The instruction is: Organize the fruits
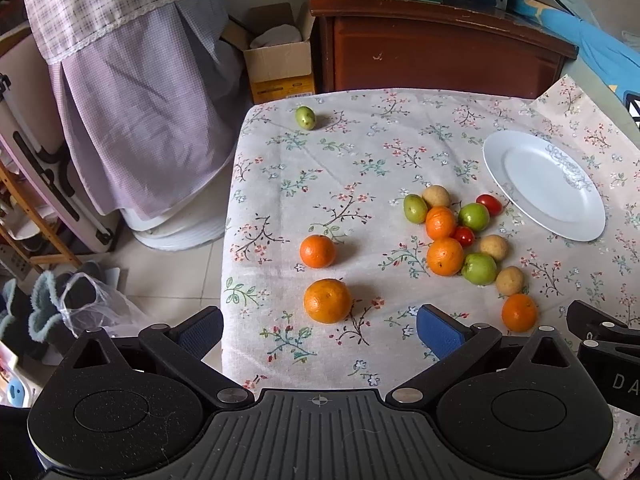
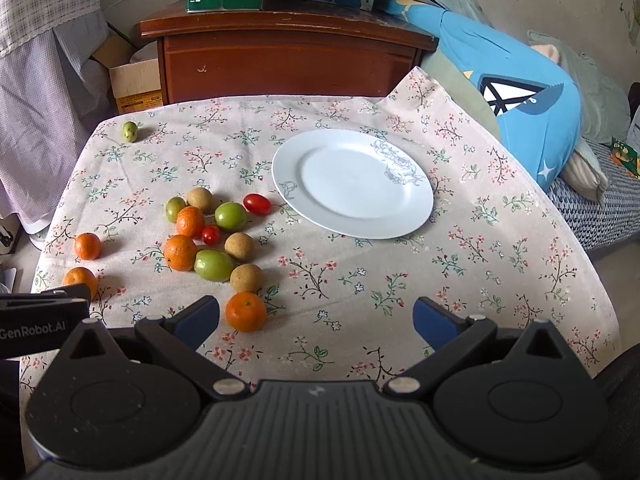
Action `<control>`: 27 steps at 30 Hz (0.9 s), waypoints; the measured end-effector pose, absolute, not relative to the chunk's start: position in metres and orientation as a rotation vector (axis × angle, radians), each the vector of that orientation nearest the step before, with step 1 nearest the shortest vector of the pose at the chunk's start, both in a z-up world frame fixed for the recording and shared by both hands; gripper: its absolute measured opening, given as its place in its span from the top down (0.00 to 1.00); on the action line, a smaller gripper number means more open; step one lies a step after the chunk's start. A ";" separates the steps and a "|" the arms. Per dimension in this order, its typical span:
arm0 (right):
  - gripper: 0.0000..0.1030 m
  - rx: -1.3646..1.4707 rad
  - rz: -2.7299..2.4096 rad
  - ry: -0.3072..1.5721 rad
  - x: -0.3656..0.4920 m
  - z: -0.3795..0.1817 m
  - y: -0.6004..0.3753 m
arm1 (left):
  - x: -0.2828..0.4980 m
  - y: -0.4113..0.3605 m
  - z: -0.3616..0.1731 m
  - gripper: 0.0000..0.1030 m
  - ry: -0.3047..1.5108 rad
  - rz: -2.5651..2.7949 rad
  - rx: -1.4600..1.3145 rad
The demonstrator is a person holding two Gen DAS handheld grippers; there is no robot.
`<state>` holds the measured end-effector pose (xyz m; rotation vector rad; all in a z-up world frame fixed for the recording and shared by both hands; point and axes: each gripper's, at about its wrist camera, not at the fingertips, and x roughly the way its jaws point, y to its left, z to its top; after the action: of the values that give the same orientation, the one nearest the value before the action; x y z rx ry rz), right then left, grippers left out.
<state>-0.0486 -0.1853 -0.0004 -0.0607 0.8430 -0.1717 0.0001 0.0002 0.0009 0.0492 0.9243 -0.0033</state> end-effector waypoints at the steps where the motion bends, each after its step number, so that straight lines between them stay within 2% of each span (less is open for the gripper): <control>1: 0.01 -0.060 -0.172 0.842 -0.049 0.000 -0.185 | 0.000 0.000 0.001 0.00 0.923 -0.006 0.049; 27: 0.01 -0.049 -0.157 0.848 -0.049 -0.002 -0.186 | -0.002 -0.007 -0.001 0.00 0.926 -0.011 0.078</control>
<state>-0.0486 -0.1856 -0.0015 -0.0491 0.8479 -0.1572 -0.0016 -0.0068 -0.0014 0.0778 0.9255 -0.0112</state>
